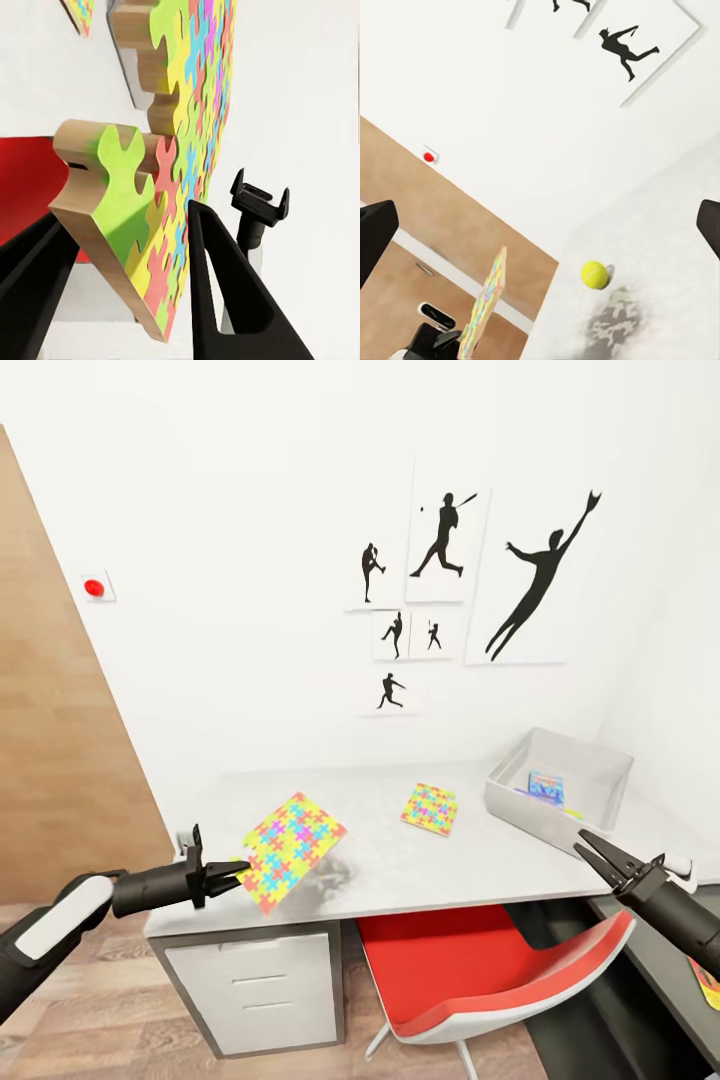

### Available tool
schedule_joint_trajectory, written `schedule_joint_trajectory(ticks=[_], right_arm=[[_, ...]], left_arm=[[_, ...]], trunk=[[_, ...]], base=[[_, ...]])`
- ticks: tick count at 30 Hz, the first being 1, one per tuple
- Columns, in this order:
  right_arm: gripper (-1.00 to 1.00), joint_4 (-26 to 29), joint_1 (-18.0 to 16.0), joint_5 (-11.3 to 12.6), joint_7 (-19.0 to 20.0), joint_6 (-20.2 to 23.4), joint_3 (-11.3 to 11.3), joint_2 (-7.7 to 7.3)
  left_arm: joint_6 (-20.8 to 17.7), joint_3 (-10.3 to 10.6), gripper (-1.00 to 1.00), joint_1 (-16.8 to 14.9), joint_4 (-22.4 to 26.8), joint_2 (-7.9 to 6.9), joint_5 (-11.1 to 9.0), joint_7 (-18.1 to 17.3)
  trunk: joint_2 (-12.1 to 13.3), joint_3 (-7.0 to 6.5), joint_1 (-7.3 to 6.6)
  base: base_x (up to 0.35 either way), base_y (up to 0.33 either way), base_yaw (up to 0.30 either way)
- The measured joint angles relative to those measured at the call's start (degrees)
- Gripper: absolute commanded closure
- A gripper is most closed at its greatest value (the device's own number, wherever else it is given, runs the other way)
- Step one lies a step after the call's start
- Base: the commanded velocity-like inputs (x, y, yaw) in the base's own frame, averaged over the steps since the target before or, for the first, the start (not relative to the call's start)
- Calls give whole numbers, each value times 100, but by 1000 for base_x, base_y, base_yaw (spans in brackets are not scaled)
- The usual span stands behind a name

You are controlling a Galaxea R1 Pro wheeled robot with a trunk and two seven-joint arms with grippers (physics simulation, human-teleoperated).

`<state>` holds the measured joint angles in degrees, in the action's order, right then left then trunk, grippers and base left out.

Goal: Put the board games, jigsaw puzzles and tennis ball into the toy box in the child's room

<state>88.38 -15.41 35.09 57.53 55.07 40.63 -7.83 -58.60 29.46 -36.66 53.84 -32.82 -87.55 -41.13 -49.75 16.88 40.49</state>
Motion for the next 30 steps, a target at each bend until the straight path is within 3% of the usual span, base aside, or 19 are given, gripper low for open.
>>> schedule_joint_trajectory(ticks=[4, 16, 30], right_arm=[[-100, -4, 0, -2, 4, -1, -4, 1], [-100, -5, 0, 30, 39, -3, -3, 16], [-100, -52, 1, 51, 47, -6, 1, 27]], left_arm=[[0, -6, 100, 5, 266, -41, -1, -2], [7, -10, 100, 9, 282, -48, 18, -2], [14, -13, 100, 9, 280, -77, 23, -2]], trunk=[[161, -72, -88], [643, -288, -351], [1205, -599, -660]], base=[[0, 0, 0], [-95, 0, -9], [-3, 0, -230]])
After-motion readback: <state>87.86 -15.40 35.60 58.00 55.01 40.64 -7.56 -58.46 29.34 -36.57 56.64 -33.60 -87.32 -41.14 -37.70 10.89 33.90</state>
